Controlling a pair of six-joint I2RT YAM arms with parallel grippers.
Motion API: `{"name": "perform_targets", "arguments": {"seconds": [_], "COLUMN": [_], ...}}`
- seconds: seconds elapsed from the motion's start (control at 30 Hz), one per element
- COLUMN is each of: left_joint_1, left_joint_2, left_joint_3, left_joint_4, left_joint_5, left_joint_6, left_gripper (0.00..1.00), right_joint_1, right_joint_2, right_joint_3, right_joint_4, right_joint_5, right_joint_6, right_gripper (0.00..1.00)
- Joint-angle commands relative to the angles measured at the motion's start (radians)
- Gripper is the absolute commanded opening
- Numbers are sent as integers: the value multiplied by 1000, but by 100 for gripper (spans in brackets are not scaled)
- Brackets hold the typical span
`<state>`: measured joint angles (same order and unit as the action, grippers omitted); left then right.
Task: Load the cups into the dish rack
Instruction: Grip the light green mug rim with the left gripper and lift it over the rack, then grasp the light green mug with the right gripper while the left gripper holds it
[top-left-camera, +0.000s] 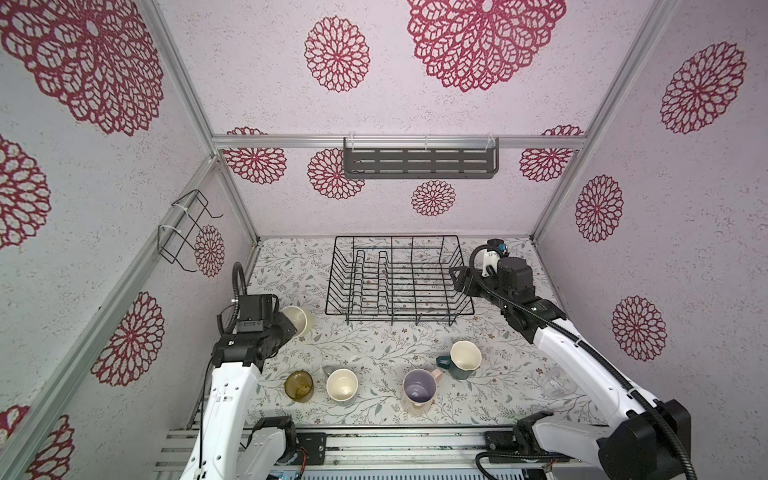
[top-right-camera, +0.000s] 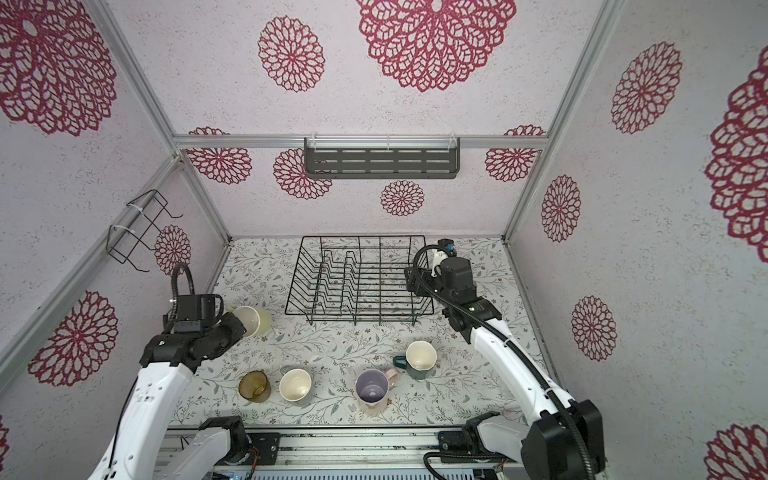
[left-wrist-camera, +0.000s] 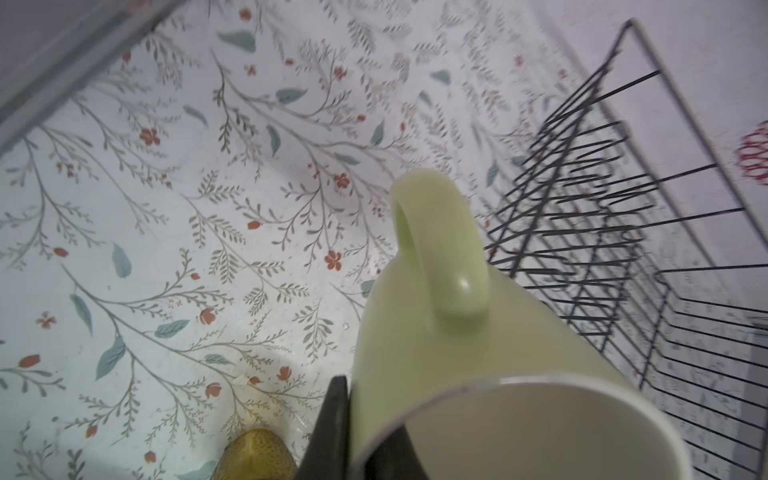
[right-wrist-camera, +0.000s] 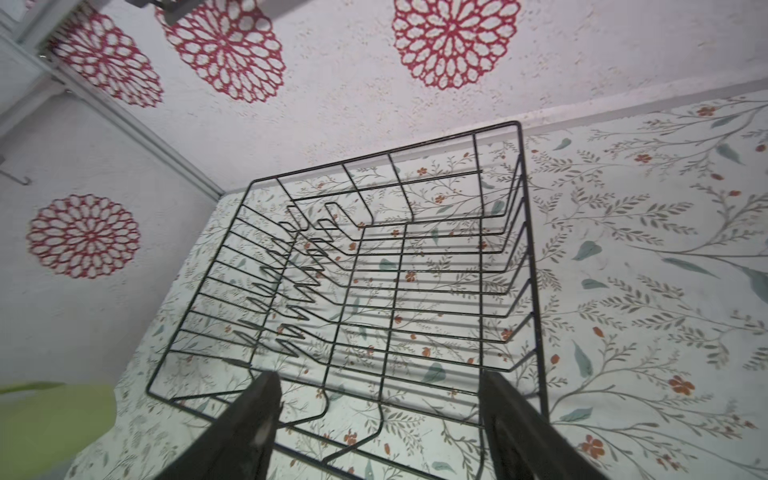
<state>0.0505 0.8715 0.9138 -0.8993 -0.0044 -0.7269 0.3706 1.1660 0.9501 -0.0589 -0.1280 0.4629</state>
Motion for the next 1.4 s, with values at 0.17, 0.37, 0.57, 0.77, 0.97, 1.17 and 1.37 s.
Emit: {"name": "perform_targets", "arguments": {"seconds": [0.17, 0.37, 0.57, 0.77, 0.97, 1.17, 1.37], "left_joint_1": [-3, -95, -272, -373, -445, -467, -487], "left_joint_2": [-78, -53, 53, 149, 211, 240, 270], "left_joint_3": [98, 31, 59, 68, 52, 35, 33], "left_joint_4": [217, 577, 731, 881, 1009, 1047, 1073], "left_joint_5": [474, 660, 689, 719, 727, 698, 728], "left_joint_6": [24, -135, -147, -196, -244, -268, -287], "left_gripper": [0, 0, 0, 0, 0, 0, 0], "right_joint_1": [12, 25, 72, 140, 216, 287, 297], "right_joint_2": [-39, -30, 4, 75, 203, 275, 330], "right_joint_3": [-35, -118, -240, -270, -157, -120, -90], "right_joint_4": [239, 470, 844, 1165, 1289, 1384, 1474], "right_joint_5": [-372, -518, -535, -559, -692, -686, -660], "right_joint_6": [132, 409, 696, 889, 936, 971, 1017], "right_gripper": [99, 99, 99, 99, 99, 99, 99]}}
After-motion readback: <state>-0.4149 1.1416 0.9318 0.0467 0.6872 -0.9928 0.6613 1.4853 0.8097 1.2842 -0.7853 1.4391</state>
